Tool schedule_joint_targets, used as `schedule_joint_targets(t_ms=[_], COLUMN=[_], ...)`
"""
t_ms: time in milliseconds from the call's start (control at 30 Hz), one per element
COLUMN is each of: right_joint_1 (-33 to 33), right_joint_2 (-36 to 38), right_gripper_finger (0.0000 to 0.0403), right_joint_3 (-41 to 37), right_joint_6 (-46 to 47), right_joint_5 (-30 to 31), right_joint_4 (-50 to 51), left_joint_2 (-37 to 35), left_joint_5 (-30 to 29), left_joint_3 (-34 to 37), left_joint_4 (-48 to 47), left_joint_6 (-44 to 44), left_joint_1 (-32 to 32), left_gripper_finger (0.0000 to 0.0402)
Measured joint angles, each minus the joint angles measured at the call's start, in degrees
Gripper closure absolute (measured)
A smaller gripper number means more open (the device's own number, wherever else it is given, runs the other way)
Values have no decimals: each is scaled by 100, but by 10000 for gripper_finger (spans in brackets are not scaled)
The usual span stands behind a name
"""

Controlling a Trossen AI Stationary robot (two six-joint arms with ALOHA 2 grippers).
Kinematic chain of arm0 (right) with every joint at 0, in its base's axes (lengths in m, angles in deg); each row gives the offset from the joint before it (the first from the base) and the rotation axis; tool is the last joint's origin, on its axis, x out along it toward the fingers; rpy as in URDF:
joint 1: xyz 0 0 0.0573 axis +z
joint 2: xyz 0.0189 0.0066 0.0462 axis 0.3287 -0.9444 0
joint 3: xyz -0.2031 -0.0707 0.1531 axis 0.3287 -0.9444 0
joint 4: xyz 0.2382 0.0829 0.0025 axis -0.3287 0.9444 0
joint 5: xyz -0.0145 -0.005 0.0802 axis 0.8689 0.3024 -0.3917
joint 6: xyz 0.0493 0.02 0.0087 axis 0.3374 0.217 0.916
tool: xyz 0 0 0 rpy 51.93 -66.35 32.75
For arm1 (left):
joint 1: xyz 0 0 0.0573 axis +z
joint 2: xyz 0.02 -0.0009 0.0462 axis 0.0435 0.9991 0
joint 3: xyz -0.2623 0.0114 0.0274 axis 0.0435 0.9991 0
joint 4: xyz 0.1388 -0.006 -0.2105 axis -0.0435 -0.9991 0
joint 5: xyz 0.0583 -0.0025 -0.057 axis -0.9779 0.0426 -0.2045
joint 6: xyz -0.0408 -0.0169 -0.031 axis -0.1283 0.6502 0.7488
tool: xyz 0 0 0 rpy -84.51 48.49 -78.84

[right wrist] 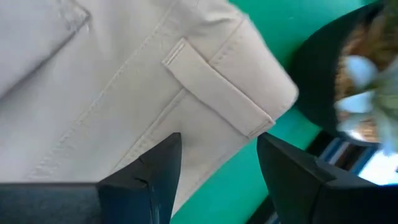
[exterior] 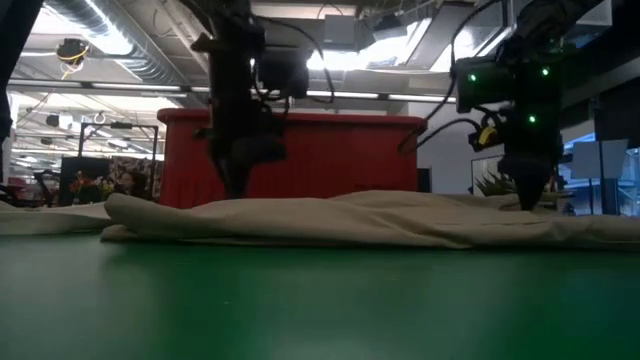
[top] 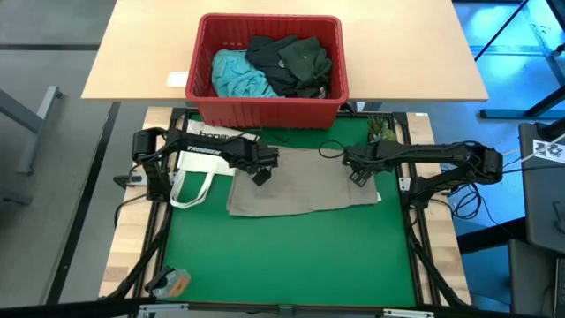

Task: Fold Laundry from Bin
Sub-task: Fold the light brown shorts

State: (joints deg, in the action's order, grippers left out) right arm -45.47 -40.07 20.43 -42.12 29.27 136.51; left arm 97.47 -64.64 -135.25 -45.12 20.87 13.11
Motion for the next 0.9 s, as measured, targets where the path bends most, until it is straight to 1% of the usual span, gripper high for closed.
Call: schedule_joint_targets(t_ms=[133, 200, 300, 367, 500, 700, 800, 900], right_joint_1=[0, 0, 0, 0, 0, 0, 0, 0], right_joint_2=[2, 4, 2, 2, 2, -107, -242, -413], right_gripper_finger=[194, 194, 194, 194, 194, 194, 194, 194], right_joint_3=[235, 251, 251, 251, 192, -262, -438, -470], right_joint_6=[-7, -9, -21, -26, -28, -31, -31, -25], right_joint_5=[318, 516, 549, 523, 506, 513, 508, 508], right_joint_4=[-28, -236, -581, -757, -963, -1586, -1994, -2070], left_joint_2=[0, 0, 0, 27, 63, 85, 87, 87], left_joint_5=[-111, -207, -239, -241, -242, -310, -453, -483], left_joint_3=[-254, -274, -223, -144, 143, 557, 719, 803], left_joint_4=[-1, 30, 220, 300, 795, 1396, 1457, 1589], left_joint_6=[-205, -202, -199, -151, -95, -97, -91, -89], left_joint_1=[32, 92, 195, 268, 413, 656, 808, 937], left_gripper_finger=[333, 333, 333, 333, 333, 333, 333, 333])
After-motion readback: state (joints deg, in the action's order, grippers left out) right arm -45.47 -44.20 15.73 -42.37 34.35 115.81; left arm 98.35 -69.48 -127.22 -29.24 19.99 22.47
